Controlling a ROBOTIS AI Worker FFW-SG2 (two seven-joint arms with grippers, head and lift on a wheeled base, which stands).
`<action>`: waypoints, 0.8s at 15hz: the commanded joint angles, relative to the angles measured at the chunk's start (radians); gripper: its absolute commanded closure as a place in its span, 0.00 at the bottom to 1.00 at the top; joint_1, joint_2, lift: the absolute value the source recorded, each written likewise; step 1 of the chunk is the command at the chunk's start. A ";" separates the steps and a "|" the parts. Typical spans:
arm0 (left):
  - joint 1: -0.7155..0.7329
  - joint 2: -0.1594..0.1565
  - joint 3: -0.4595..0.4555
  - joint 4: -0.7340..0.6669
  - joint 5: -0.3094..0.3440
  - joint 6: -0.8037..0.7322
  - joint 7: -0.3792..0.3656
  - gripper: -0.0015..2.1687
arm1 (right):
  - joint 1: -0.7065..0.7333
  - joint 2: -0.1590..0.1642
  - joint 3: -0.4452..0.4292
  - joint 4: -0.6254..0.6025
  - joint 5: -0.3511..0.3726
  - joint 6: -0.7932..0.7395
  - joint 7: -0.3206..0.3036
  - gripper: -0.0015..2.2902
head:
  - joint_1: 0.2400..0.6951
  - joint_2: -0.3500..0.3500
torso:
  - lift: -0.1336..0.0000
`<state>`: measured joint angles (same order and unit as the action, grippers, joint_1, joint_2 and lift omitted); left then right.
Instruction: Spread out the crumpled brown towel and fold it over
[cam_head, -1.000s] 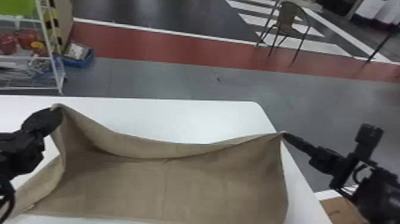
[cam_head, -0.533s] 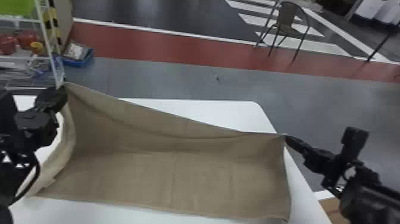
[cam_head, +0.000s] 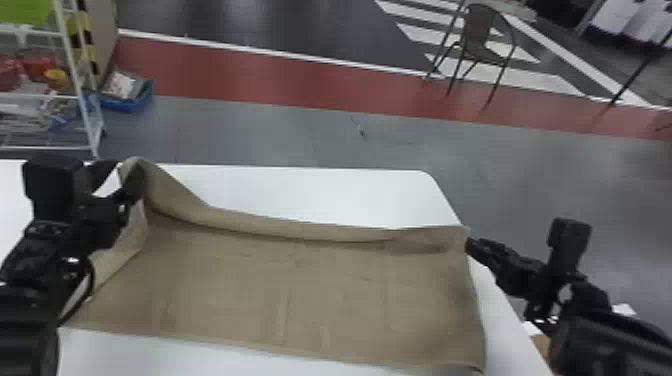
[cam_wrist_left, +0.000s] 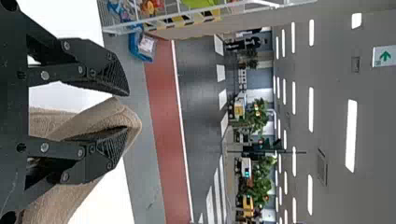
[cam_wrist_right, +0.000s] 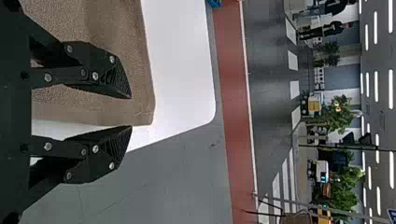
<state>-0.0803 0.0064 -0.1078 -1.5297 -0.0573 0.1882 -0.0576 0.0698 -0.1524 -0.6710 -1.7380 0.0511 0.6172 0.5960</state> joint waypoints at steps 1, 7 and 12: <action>0.008 0.003 0.003 -0.006 -0.006 -0.002 0.078 0.00 | 0.058 -0.006 -0.042 -0.052 -0.045 -0.007 -0.001 0.01 | 1.00 0.00 | 0.08; 0.085 0.007 0.034 -0.046 -0.102 -0.192 0.260 0.03 | 0.291 0.005 -0.137 -0.270 -0.327 0.023 0.050 0.03 | 1.00 0.00 | 0.08; 0.129 0.038 0.099 -0.076 -0.197 -0.207 0.275 0.04 | 0.332 0.040 -0.147 -0.357 -0.355 0.103 0.139 0.04 | 1.00 0.12 | 0.08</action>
<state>0.0332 0.0331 -0.0148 -1.6019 -0.1983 -0.0183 0.2208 0.4010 -0.1159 -0.8158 -2.0831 -0.3029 0.6910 0.7286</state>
